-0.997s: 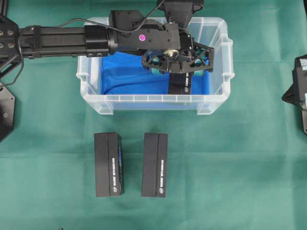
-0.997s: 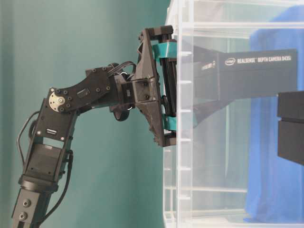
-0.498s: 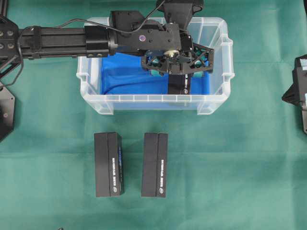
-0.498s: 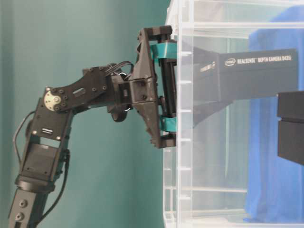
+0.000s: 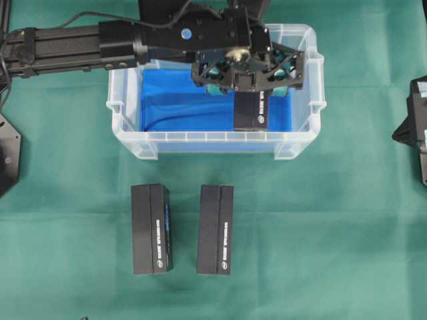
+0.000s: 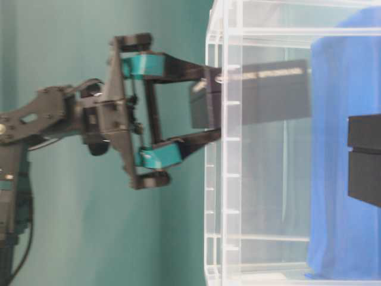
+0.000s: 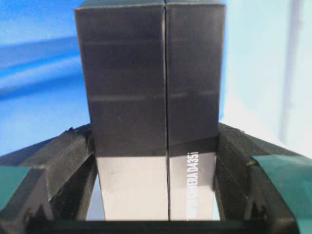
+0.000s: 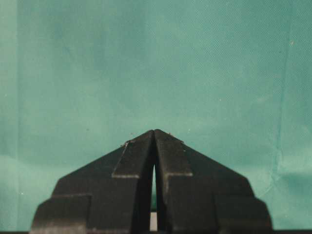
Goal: Take the box out of the case with the left arm.
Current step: 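Lift the right box up out of the case with the left gripper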
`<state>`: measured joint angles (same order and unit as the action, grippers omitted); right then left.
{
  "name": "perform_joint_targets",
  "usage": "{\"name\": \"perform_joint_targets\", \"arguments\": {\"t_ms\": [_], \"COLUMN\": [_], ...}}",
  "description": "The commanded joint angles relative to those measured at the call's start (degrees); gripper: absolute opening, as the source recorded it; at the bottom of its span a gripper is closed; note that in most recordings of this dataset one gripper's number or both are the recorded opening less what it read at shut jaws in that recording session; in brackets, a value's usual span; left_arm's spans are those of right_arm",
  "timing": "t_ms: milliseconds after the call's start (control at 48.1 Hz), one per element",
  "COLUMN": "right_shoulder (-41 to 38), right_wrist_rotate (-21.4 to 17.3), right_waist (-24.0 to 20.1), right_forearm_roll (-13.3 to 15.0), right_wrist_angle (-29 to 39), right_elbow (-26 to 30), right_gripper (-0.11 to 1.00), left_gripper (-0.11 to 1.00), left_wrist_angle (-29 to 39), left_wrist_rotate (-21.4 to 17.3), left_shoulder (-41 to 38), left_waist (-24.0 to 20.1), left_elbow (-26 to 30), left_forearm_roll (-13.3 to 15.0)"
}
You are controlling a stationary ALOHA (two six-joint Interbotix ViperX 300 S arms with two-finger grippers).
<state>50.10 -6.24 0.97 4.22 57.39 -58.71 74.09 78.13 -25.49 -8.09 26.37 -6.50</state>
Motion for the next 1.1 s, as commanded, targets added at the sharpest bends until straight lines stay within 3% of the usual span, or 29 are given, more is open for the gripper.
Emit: {"name": "perform_joint_targets", "arguments": {"t_ms": [0, 685, 1080], "right_shoulder": [-0.4, -0.4, -0.4], "right_wrist_rotate": [-0.2, -0.2, -0.2], "right_waist": [0.1, 0.1, 0.1], "right_forearm_roll": [-0.2, -0.2, -0.2], "right_wrist_angle": [-0.2, -0.3, -0.2], "right_elbow": [1.7, 1.7, 1.7], "right_gripper": [0.00, 0.00, 0.00], "left_gripper": [0.61, 0.61, 0.61], "left_wrist_angle": [1.2, 15.6, 17.6], "left_wrist_rotate": [-0.1, -1.8, -1.8], "left_shoulder": [2.4, 1.6, 1.7], "left_waist": [0.8, 0.9, 0.9], "left_elbow": [4.1, 22.2, 23.6], "left_forearm_roll": [0.4, 0.1, 0.0]}}
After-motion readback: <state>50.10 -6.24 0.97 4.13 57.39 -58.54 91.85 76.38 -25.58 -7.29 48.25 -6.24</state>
